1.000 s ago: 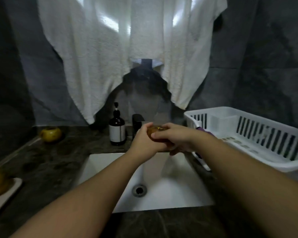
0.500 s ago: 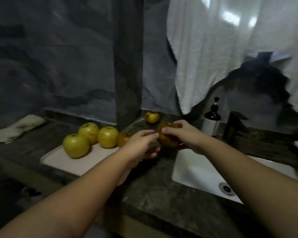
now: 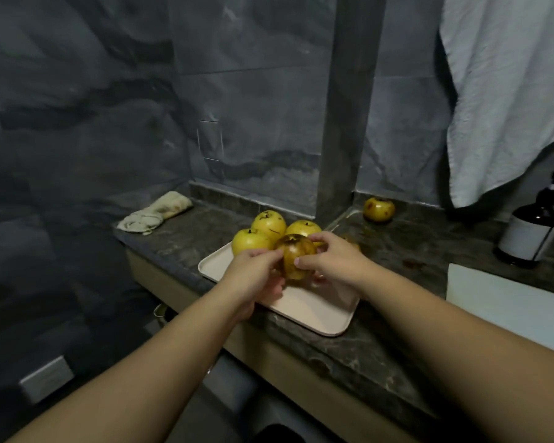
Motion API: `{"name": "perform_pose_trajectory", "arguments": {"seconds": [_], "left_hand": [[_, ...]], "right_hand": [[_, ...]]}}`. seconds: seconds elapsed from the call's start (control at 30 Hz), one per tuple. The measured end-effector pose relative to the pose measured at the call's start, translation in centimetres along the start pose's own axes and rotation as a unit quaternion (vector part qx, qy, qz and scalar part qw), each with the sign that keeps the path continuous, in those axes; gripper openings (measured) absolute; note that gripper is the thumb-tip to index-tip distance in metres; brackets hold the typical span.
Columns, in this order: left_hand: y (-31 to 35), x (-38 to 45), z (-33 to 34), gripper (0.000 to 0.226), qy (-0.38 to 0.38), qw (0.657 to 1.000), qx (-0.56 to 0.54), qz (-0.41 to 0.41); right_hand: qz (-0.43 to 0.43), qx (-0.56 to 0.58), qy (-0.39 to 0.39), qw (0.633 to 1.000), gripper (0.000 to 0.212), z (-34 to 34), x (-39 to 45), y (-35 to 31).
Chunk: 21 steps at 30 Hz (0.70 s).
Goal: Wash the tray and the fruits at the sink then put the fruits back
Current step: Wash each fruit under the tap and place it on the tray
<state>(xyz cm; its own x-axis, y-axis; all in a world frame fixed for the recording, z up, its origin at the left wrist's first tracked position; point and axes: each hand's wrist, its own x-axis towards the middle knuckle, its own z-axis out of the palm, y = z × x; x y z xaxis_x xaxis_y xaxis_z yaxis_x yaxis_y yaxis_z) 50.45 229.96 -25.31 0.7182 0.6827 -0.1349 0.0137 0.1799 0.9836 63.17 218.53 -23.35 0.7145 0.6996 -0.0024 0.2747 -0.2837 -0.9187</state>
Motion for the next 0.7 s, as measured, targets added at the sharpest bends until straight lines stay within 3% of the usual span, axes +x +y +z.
{"name": "perform_pose_trajectory", "arguments": {"seconds": [0.2, 0.43, 0.5, 0.63, 0.7], "left_hand": [[-0.6, 0.5, 0.3, 0.011, 0.016, 1.000, -0.008, -0.015], [-1.3, 1.0, -0.1, 0.010, 0.020, 1.000, -0.014, -0.011], [-1.3, 1.0, -0.1, 0.023, 0.020, 1.000, -0.014, -0.006], [-0.5, 0.1, 0.0, 0.077, 0.001, 0.998, 0.059, 0.002], [0.2, -0.4, 0.0, 0.084, 0.021, 0.992, 0.116, 0.032]], "right_hand": [[-0.002, -0.041, 0.037, 0.998, 0.078, 0.9, 0.7, 1.8], [-0.016, -0.059, 0.066, 0.996, 0.068, 1.0, 1.3, 2.4], [-0.014, -0.051, 0.061, 0.997, 0.068, 1.0, 1.3, 2.5], [-0.022, -0.062, 0.058, 0.996, 0.071, 0.9, 1.3, 2.6], [-0.020, -0.066, 0.046, 0.997, 0.070, 0.4, 1.2, 2.4]]}}
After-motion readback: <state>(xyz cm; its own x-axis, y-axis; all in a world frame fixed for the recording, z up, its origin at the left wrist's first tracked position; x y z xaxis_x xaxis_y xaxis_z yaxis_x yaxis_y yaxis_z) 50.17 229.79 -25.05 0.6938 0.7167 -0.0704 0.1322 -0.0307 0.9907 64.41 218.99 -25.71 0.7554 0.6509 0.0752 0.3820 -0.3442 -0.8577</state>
